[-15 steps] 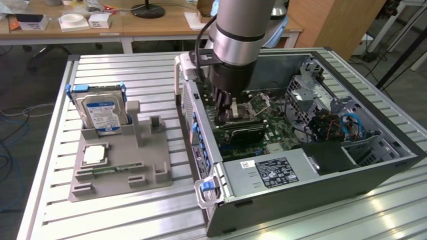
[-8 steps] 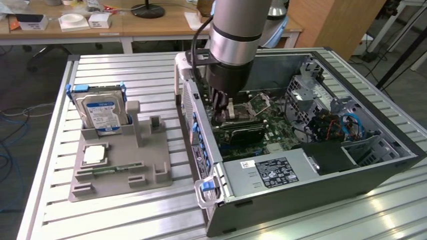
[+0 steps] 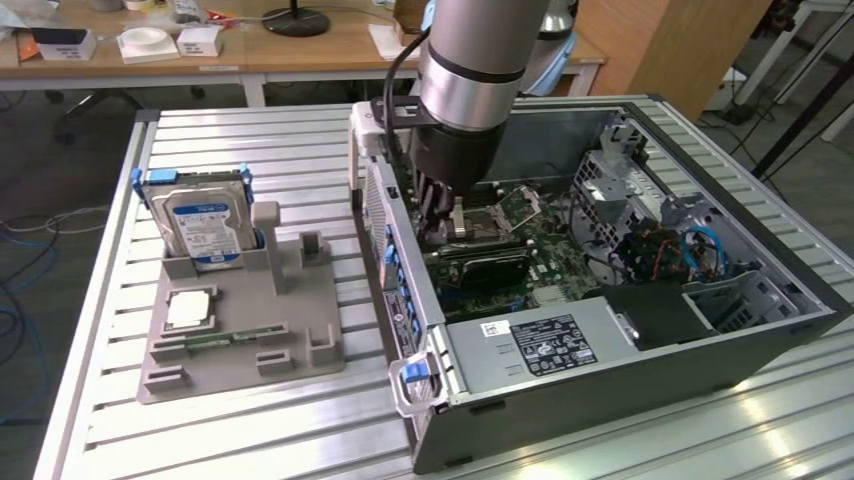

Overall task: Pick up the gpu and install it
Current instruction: 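Press down on the gpu until it lock into place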

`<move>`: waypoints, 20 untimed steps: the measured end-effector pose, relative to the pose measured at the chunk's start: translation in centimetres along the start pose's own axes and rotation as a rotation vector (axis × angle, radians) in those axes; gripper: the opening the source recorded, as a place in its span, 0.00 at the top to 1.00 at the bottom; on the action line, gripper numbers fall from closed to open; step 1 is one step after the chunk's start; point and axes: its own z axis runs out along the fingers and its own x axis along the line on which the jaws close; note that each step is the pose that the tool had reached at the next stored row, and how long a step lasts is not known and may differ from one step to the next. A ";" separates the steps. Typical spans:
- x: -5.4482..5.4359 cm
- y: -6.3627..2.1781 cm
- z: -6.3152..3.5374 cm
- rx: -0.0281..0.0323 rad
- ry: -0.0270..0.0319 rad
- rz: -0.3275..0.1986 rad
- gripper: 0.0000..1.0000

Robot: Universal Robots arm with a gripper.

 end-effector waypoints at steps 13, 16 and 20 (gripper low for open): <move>0.3 0.17 -0.01 -0.0001 -0.0047 0.000 0.89; 0.3 -0.15 -0.01 0.0026 -0.0191 -0.001 0.89; 0.0 -0.24 -0.01 0.0097 -0.0379 -0.002 0.89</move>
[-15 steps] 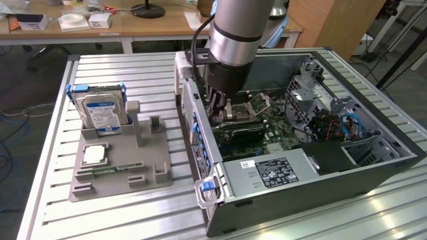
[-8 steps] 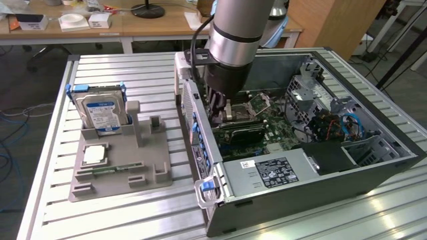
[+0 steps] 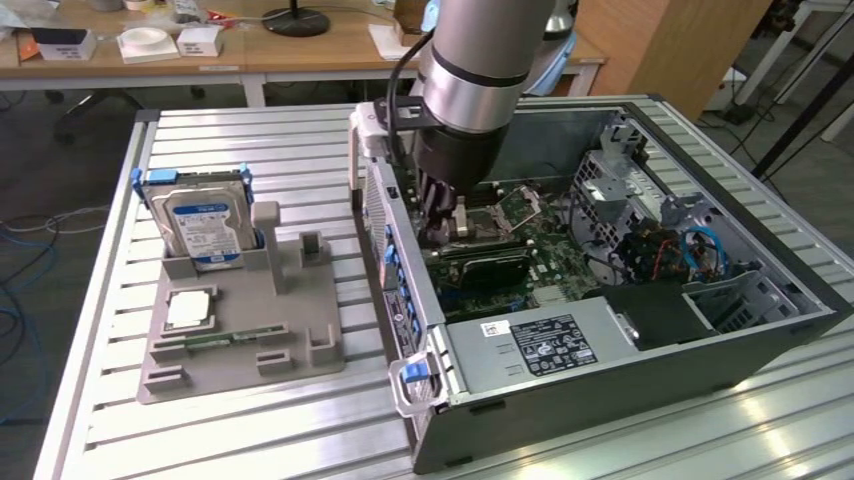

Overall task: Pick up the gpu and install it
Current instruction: 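Press down on the gpu until it lock into place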

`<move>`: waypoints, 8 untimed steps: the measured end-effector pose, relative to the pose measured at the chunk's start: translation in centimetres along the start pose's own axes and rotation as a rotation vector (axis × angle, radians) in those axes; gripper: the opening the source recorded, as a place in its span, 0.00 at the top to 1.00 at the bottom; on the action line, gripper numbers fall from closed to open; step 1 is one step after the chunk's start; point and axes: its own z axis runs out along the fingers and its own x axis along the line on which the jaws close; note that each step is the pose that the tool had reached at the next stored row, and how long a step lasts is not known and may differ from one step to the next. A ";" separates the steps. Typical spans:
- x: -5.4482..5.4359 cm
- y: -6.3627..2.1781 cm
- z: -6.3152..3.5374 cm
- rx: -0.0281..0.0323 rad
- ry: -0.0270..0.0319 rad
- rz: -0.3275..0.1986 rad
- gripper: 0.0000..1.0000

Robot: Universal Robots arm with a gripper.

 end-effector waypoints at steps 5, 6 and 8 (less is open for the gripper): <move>-0.2 0.07 0.02 0.0022 -0.0018 0.006 0.89; -0.2 0.10 0.02 0.0026 -0.0022 0.012 0.89; -0.2 0.11 0.03 0.0031 -0.0026 0.017 0.89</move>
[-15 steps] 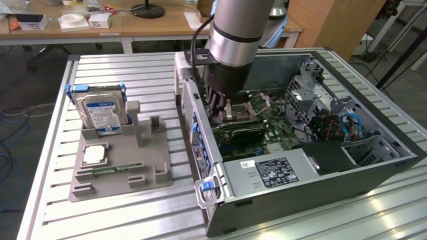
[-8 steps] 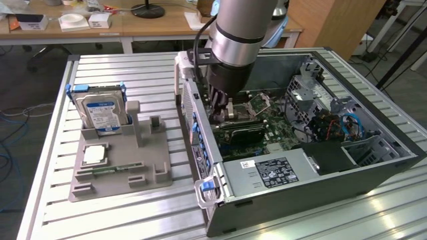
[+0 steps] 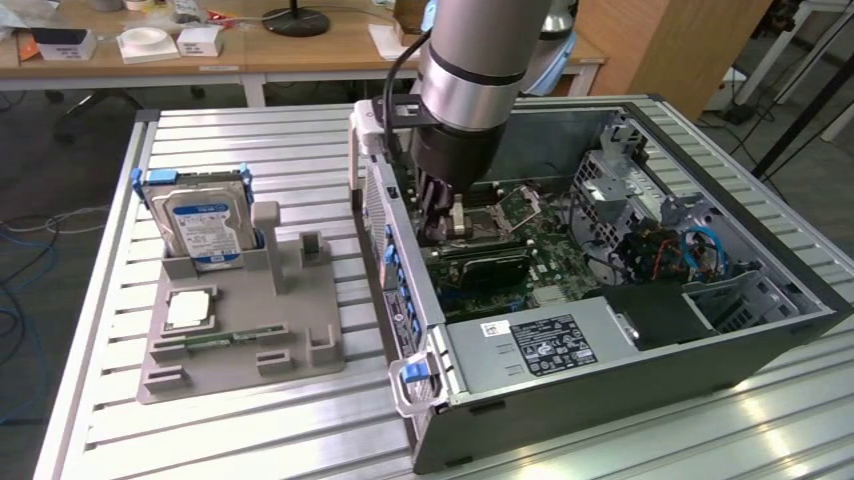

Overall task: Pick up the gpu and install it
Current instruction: 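Press down on the gpu until it lock into place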

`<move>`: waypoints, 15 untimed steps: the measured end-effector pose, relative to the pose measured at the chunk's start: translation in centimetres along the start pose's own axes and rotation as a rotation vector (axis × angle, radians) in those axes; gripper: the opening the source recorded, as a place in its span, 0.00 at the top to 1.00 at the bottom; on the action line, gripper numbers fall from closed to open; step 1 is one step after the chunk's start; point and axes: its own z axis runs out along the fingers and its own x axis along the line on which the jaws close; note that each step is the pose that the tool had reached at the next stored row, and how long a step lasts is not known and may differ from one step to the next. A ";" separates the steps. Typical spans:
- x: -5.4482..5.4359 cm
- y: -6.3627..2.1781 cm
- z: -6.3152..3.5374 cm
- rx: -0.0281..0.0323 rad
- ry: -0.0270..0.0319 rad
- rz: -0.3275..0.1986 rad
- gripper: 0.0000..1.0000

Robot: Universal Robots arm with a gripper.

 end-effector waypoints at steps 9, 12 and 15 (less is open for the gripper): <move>0.0 0.29 0.01 -0.0001 0.0001 0.002 0.89; 0.0 0.34 0.00 -0.0050 0.0006 0.002 0.89; 0.0 0.34 0.02 -0.0130 0.0037 0.003 0.89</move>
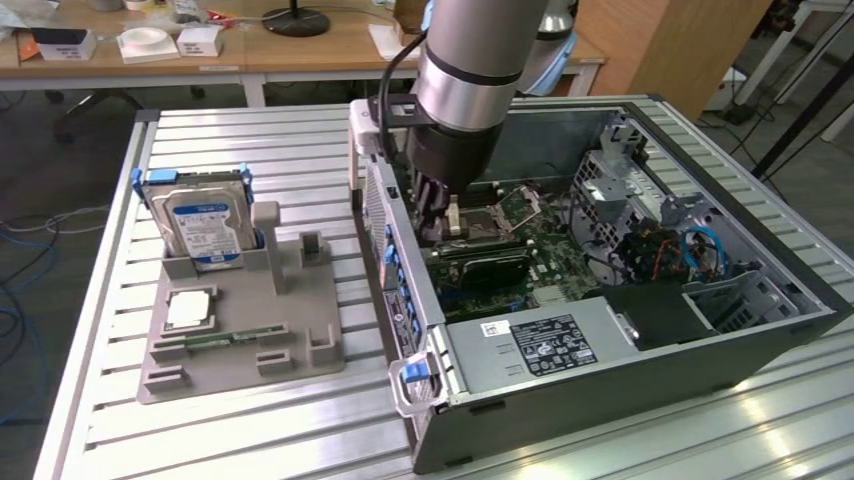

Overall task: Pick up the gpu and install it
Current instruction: 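Press down on the gpu until it lock into place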

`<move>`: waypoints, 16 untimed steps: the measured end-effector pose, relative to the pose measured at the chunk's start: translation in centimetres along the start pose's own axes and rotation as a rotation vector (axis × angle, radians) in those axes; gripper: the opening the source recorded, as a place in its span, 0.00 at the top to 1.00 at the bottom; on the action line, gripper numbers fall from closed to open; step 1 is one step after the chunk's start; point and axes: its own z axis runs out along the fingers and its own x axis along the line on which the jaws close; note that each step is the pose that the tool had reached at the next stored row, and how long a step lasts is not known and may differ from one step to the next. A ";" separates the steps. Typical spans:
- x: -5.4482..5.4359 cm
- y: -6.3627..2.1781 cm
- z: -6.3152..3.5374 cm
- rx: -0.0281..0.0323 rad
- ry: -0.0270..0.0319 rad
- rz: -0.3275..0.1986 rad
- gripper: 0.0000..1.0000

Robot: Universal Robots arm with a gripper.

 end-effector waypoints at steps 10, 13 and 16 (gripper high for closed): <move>0.0 -0.01 -0.01 -0.0126 0.0112 0.002 0.89; 0.0 -0.04 -0.15 -0.0129 0.0110 0.002 0.89; 0.0 -0.06 -0.32 -0.0126 0.0105 0.002 0.89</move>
